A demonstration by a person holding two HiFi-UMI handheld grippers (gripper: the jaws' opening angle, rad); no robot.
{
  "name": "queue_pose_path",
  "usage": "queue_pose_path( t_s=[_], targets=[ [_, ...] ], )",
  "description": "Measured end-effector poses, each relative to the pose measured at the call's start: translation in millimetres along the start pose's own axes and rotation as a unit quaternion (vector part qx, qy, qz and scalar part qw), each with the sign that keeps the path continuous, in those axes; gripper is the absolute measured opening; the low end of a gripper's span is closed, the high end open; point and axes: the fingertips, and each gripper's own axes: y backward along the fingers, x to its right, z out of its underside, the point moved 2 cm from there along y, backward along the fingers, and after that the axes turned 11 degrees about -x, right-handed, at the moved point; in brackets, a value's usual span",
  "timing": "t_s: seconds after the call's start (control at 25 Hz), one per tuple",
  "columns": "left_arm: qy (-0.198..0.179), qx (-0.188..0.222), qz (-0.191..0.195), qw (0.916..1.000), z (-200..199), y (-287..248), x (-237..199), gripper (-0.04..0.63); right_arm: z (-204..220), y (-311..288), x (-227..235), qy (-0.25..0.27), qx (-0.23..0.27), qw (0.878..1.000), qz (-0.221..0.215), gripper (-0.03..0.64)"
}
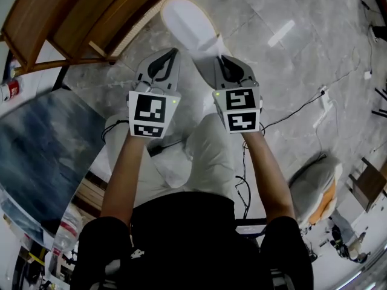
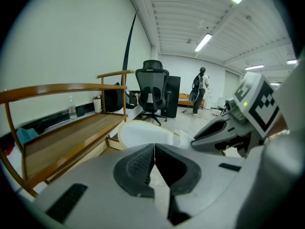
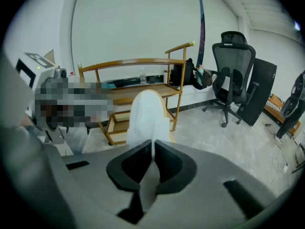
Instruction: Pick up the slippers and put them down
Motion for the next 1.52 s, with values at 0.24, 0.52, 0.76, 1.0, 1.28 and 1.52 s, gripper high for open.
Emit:
queue_pose_path(
  t_s=[0.24, 0.52, 0.76, 1.0, 1.28, 1.52],
  targets=[
    [0.0, 0.005, 0.001, 1.0, 40.2, -55.1, 6.5, 0.005, 38.7, -61.3, 17.8, -0.01, 0.003, 1.0, 0.0, 0.012],
    [-0.013, 0.007, -0.009, 0.9999, 81.1, -100.3, 11.7, 0.005, 78.1, -119.9, 28.4, -0.011, 0.014, 1.0, -0.002, 0.012],
    [-0.026, 0.007, -0.004, 0.9996, 106.0, -132.6, 20.6, 0.005, 104.5, -154.4, 42.6, -0.017, 0.019, 1.0, 0.003, 0.012],
    [-0.018, 0.004, -0.006, 0.9998, 136.9, -158.9, 21.6, 0.005, 133.0, -179.9, 50.3, -0.02, 0.013, 1.0, 0.001, 0.012],
    [-0.005, -0.011, -0.01, 0.9999, 173.8, -189.9, 21.9, 0.005, 163.6, -216.8, 59.4, -0.018, -0.008, 1.0, -0.001, 0.012],
    [0.0, -0.029, -0.015, 0.9995, 207.6, -212.8, 13.2, 0.005, 193.1, -252.0, 66.4, -0.017, -0.039, 0.999, -0.014, 0.014]
  ],
)
